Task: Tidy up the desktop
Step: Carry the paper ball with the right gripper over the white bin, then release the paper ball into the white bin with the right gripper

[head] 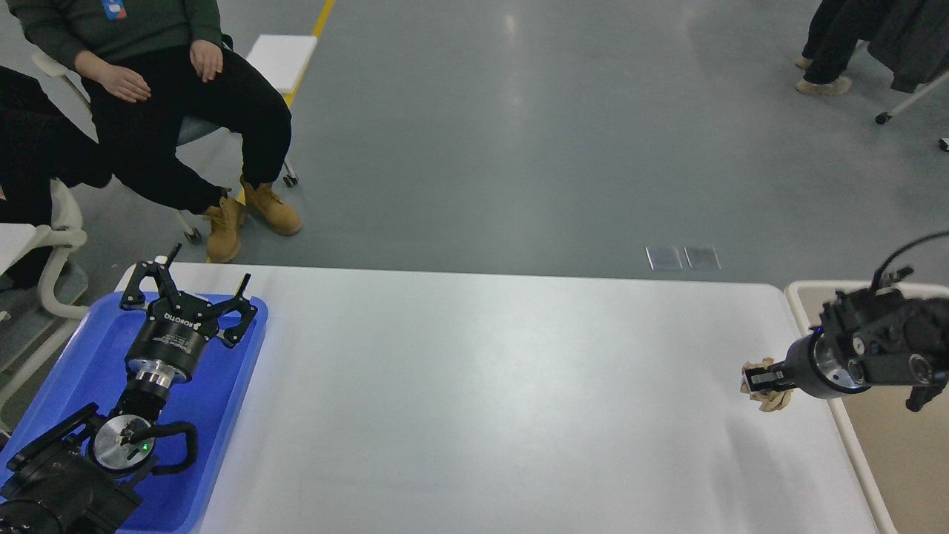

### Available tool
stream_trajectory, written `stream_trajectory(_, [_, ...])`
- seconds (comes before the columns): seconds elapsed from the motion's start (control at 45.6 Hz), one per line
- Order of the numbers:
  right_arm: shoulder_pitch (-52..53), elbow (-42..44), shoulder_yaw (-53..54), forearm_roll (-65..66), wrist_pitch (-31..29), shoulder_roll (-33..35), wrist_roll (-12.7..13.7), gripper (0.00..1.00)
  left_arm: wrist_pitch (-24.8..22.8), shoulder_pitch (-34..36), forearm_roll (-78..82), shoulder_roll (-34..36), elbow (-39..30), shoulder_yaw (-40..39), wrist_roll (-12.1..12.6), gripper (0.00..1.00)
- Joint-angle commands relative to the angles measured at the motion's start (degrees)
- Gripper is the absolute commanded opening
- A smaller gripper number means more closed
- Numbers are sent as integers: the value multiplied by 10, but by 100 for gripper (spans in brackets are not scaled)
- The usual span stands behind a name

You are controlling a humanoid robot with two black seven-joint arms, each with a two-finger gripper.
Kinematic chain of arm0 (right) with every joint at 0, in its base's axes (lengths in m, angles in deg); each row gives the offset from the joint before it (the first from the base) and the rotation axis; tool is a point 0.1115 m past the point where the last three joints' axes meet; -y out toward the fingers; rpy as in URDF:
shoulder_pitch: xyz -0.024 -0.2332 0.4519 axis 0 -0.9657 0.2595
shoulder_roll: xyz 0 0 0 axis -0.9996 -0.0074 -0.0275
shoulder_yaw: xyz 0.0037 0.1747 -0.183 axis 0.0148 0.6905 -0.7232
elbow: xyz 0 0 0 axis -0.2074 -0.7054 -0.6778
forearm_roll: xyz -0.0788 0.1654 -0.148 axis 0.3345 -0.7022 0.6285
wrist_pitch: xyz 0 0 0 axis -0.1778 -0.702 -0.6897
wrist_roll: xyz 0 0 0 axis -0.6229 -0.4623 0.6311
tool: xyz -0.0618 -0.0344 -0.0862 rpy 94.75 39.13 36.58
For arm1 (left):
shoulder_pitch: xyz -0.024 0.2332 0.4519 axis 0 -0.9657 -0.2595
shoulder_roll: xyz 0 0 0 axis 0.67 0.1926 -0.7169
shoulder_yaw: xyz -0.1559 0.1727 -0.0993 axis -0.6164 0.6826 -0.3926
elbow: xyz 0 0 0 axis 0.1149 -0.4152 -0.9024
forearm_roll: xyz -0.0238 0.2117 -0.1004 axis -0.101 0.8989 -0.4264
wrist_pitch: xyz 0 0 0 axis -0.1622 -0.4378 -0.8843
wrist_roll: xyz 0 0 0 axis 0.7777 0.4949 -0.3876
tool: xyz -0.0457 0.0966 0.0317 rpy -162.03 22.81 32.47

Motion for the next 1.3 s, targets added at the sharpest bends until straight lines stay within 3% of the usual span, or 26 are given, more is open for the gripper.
stream_trajectory(0.0, [192, -142, -67, 31, -16, 25, -1, 0, 0, 0, 0, 0, 0, 0, 0, 99])
stream_trajectory(0.373, [411, -174, -64, 28, -166, 29, -12, 0, 0, 0, 0, 0, 0, 0, 0, 99])
stream_trajectory(0.68, [500, -174, -38, 27, -236, 28, -12, 0, 0, 0, 0, 0, 0, 0, 0, 99])
stream_trajectory(0.856, [471, -162, -42, 25, -231, 33, -12, 0, 0, 0, 0, 0, 0, 0, 0, 99])
stream_trajectory(1.01, [404, -106, -37, 22, -228, 87, -11, 0, 0, 0, 0, 0, 0, 0, 0, 99])
stream_trajectory(1.141, [317, 4, -21, 18, -229, 142, -12, 0, 0, 0, 0, 0, 0, 0, 0, 99])
stream_trajectory(1.273, [166, 161, 64, 5, -231, 197, -11, 0, 0, 0, 0, 0, 0, 0, 0, 99])
